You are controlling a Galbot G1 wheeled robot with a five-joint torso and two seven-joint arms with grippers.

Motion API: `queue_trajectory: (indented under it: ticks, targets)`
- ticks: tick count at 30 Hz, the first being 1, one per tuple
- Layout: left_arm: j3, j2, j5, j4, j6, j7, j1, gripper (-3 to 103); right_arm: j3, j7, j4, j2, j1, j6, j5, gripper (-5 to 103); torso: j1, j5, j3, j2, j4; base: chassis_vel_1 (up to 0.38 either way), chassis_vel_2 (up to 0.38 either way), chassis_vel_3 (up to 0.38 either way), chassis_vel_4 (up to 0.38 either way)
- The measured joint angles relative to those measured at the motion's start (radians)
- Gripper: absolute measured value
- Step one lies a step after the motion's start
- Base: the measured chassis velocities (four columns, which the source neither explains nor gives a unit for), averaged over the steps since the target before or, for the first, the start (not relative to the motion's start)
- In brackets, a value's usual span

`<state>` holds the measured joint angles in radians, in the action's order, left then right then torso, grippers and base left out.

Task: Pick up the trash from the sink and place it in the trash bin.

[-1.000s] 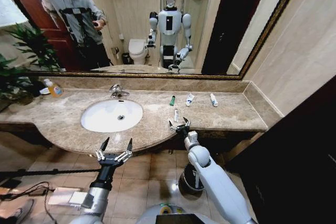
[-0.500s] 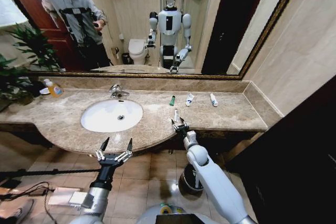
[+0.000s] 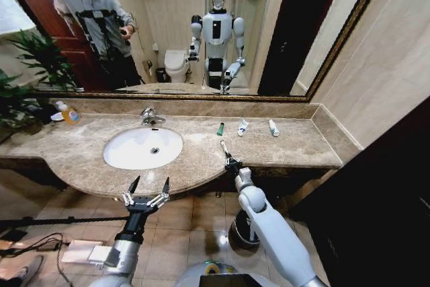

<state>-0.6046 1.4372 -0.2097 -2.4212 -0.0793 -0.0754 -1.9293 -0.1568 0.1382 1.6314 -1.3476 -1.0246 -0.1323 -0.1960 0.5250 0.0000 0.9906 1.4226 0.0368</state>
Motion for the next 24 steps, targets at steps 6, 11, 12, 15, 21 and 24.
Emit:
queue_trajectory:
  ticks: [6, 11, 12, 15, 21, 24]
  targets:
    - [0.000, 0.000, 0.000, 0.000, 0.000, 0.000, 0.000, 100, -0.018, 0.001, 0.048, 0.012, -0.030, -0.004, -0.008, 0, 0.000, 0.0000, 0.000, 0.000, 0.0000, 0.000, 0.000, 0.000, 0.000]
    - [0.000, 0.000, 0.000, 0.000, 0.000, 0.000, 0.000, 100, -0.066, 0.000, 0.131, 0.028, -0.107, -0.005, -0.015, 0, 0.000, 0.0002, 0.000, 0.000, 0.0001, 0.000, 0.000, 0.000, 0.000]
    - [0.000, 0.000, 0.000, 0.000, 0.000, 0.000, 0.000, 100, -0.081, 0.000, 0.153, 0.032, -0.128, -0.003, -0.019, 0, 0.000, 0.0002, 0.000, 0.000, 0.0000, 0.000, 0.000, 0.000, 0.000]
    - [0.000, 0.000, 0.000, 0.000, 0.000, 0.000, 0.000, 100, -0.125, -0.010, 0.220, 0.043, -0.205, 0.021, -0.038, 0, 0.000, 0.0001, 0.000, 0.000, -0.0002, 0.000, 0.000, 0.000, 0.000]
    - [0.000, 0.000, 0.000, 0.000, 0.000, 0.000, 0.000, 100, -0.191, 0.012, 0.336, 0.053, -0.355, 0.161, -0.088, 0, 0.000, 0.0001, 0.000, 0.000, 0.0000, 0.000, 0.000, 0.000, 0.000]
    - [0.000, 0.000, 0.000, 0.000, 0.000, 0.000, 0.000, 100, -0.209, 0.022, 0.371, 0.051, -0.405, 0.182, -0.089, 0, 0.000, 0.0000, 0.000, 0.000, 0.0001, 0.000, 0.000, 0.000, 0.000]
